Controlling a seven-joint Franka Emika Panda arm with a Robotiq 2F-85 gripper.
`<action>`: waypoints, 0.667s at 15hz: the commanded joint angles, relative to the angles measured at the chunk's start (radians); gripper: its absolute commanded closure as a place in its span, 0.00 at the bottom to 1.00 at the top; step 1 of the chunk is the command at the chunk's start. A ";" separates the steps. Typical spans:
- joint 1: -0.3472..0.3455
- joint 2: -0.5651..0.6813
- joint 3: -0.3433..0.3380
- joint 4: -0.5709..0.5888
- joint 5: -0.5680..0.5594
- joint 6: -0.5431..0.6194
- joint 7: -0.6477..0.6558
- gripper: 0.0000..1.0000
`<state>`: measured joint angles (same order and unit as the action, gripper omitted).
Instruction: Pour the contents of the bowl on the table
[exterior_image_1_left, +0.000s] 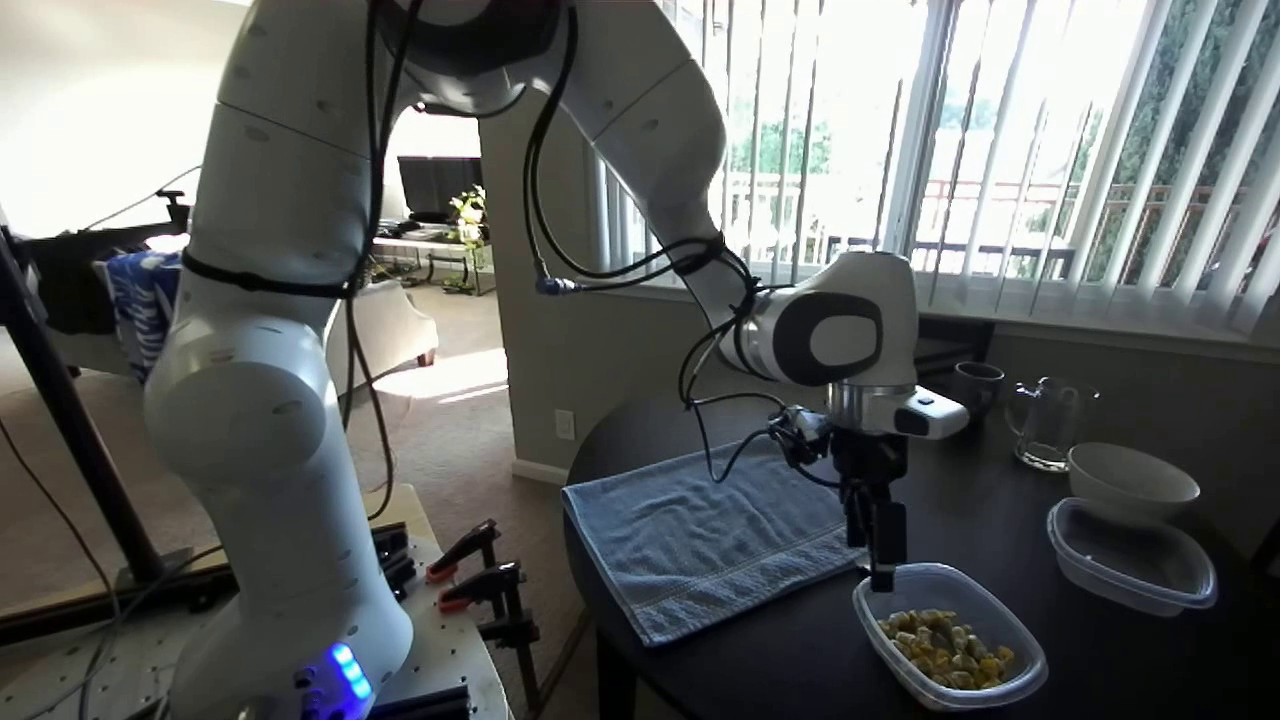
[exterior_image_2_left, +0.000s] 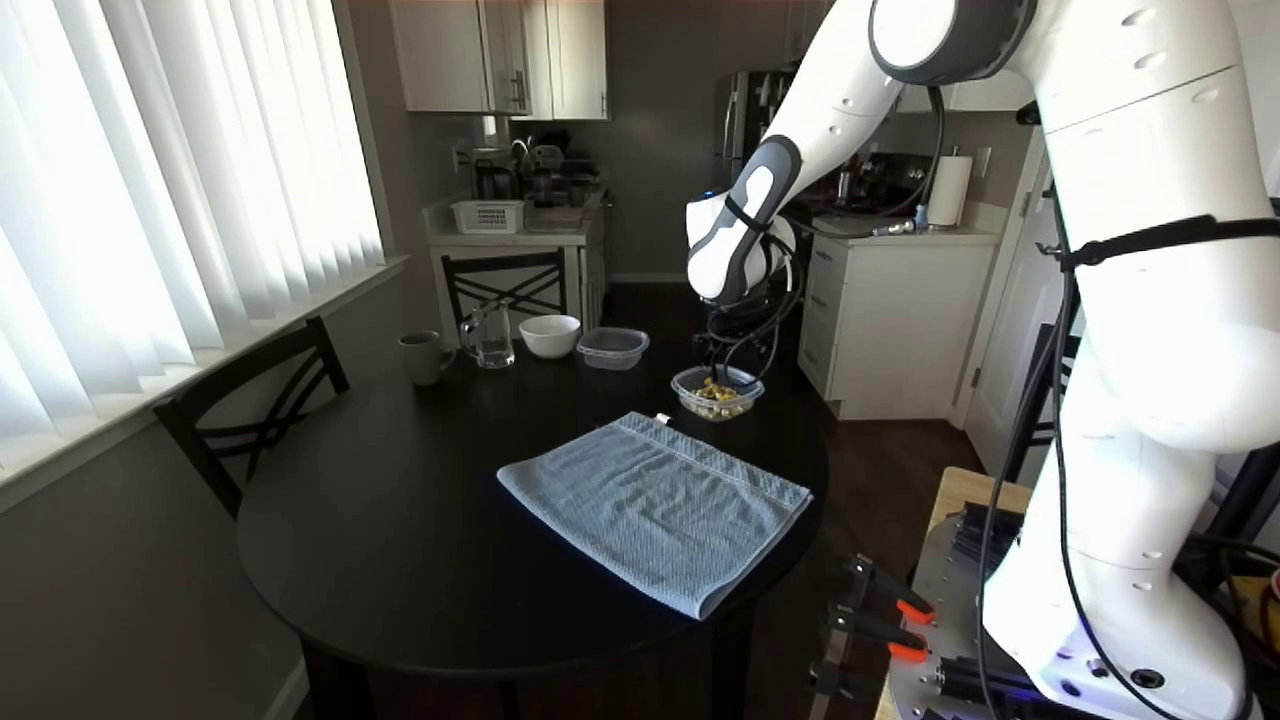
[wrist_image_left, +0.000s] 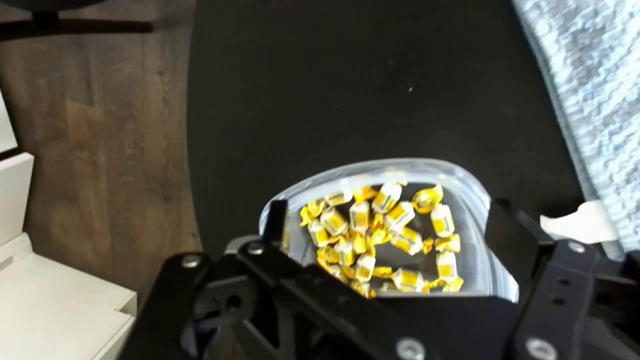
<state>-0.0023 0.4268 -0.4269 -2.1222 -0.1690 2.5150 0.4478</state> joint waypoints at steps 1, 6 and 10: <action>-0.110 0.021 0.072 0.103 -0.006 -0.009 -0.210 0.00; -0.237 0.090 0.206 0.238 0.082 0.023 -0.447 0.00; -0.316 0.137 0.342 0.289 0.226 0.015 -0.625 0.00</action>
<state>-0.2582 0.5232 -0.1762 -1.8717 -0.0361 2.5235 -0.0435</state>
